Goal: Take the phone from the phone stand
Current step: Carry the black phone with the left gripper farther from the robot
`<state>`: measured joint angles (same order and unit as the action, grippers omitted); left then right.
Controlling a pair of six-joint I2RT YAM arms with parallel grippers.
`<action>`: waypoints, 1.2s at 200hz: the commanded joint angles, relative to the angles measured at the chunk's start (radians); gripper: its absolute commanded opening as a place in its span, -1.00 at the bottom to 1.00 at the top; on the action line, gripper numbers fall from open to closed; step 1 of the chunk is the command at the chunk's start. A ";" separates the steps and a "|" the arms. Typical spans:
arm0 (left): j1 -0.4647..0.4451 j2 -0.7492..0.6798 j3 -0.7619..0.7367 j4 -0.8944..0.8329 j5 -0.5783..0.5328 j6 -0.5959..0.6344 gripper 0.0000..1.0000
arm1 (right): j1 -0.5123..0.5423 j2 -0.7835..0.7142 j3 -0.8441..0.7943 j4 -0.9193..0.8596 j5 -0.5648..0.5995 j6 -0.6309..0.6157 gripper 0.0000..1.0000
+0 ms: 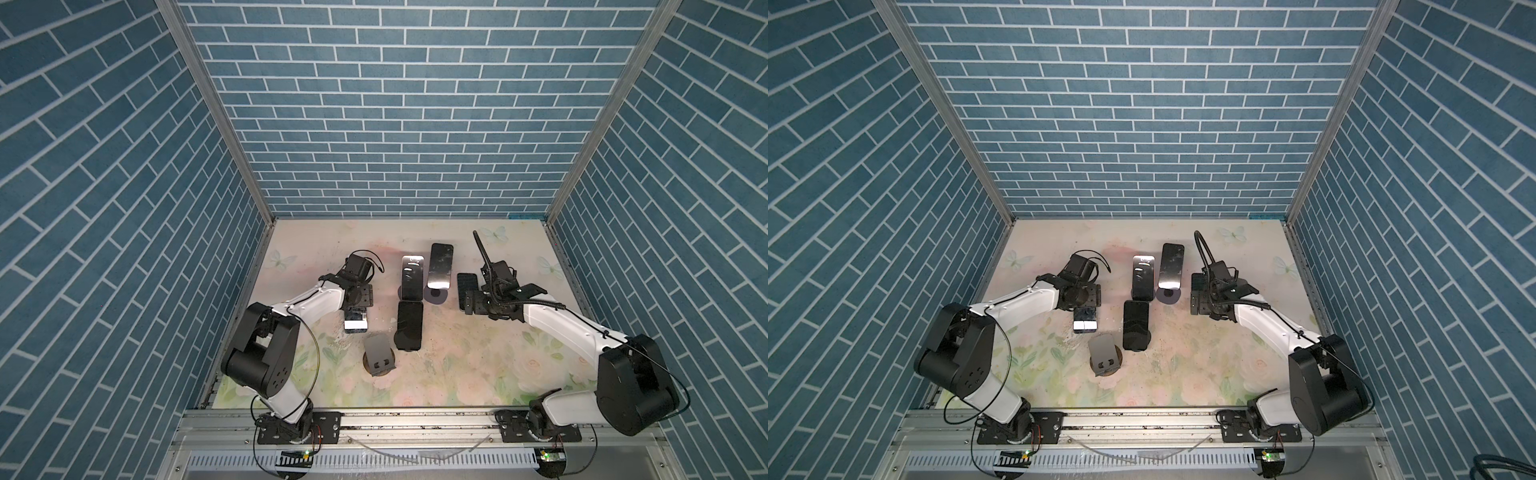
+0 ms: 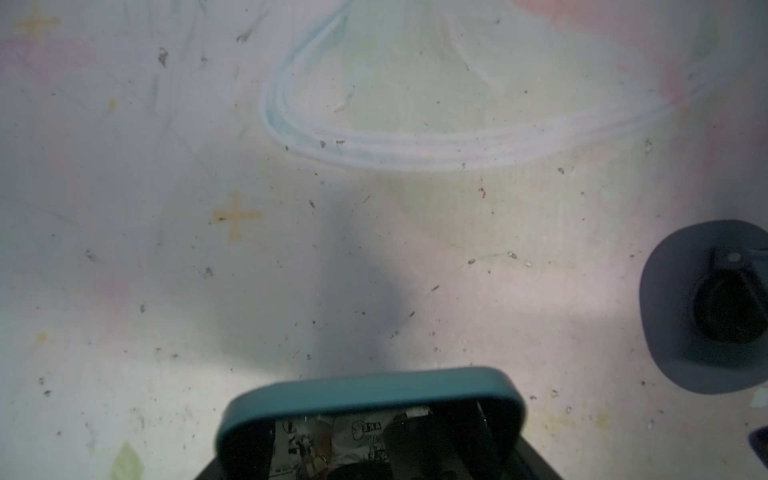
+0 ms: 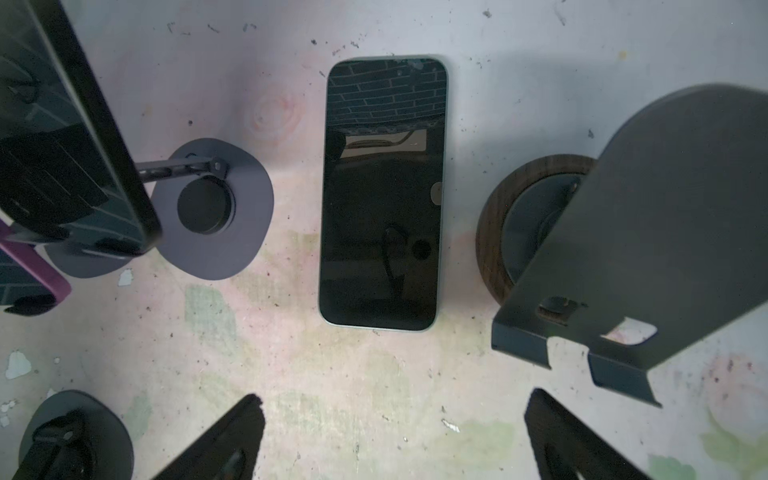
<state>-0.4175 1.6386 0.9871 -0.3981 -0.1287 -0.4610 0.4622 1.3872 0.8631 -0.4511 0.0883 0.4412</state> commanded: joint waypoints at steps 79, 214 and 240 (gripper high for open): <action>0.026 0.177 0.128 -0.071 0.011 0.029 0.23 | 0.004 -0.040 0.036 -0.055 0.018 0.058 0.97; 0.029 0.248 0.164 -0.125 -0.006 0.015 0.47 | 0.009 -0.076 0.021 -0.061 0.028 0.085 0.97; 0.029 0.241 0.163 -0.127 -0.009 0.017 0.58 | 0.009 -0.080 0.014 -0.063 0.028 0.087 0.97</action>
<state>-0.3965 1.8610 1.1477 -0.4698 -0.1097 -0.4484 0.4648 1.3376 0.8631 -0.4953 0.0933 0.4976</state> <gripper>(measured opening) 0.769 0.988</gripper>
